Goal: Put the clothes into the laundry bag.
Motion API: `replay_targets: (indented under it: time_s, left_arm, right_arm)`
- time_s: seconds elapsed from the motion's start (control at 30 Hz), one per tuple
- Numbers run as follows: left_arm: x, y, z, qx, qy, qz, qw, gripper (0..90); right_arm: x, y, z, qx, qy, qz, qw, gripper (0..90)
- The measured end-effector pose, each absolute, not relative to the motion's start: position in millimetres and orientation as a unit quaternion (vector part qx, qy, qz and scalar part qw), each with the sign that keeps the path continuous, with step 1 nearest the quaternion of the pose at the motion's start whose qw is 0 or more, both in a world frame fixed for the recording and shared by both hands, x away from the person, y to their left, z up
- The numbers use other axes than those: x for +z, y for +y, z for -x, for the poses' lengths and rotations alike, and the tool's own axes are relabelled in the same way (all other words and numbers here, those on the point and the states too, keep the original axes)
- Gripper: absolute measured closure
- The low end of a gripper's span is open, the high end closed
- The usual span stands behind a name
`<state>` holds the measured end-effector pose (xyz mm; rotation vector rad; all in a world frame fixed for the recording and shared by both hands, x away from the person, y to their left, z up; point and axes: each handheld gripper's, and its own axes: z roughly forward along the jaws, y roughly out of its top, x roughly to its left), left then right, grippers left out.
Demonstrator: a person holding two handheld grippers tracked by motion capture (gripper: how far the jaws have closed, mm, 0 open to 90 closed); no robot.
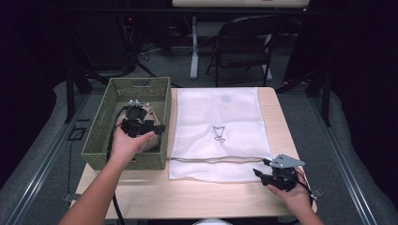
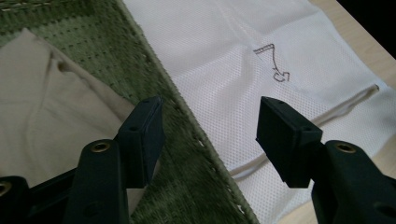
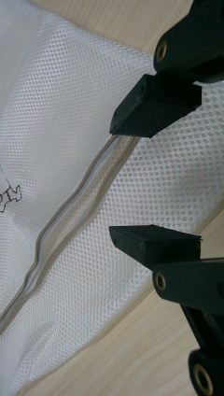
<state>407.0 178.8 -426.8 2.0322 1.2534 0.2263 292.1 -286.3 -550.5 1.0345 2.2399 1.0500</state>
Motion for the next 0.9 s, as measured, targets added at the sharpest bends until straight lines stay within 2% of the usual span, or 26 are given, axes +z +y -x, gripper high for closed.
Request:
replay_targets:
  time_s: [0.27,0.53,0.67,0.9]
  left_arm:
    - [-426,195,-423,0.093,0.512,-0.771,0.367,38.4]
    - [-430,207,-438,0.096,0.533,-0.765,0.348,44.9]
    - [-433,211,-444,0.093,0.541,-0.761,0.345,45.4]
    - [-442,223,-457,0.103,0.56,-0.753,0.329,38.5]
  right_arm:
    - [-550,-286,-292,0.378,0.814,-0.378,0.227,43.7]
    - [-551,-286,-293,0.374,0.818,-0.378,0.221,43.4]
    - [-551,-286,-293,0.374,0.819,-0.377,0.219,43.4]
    - [-552,-287,-294,0.373,0.818,-0.378,0.219,43.4]
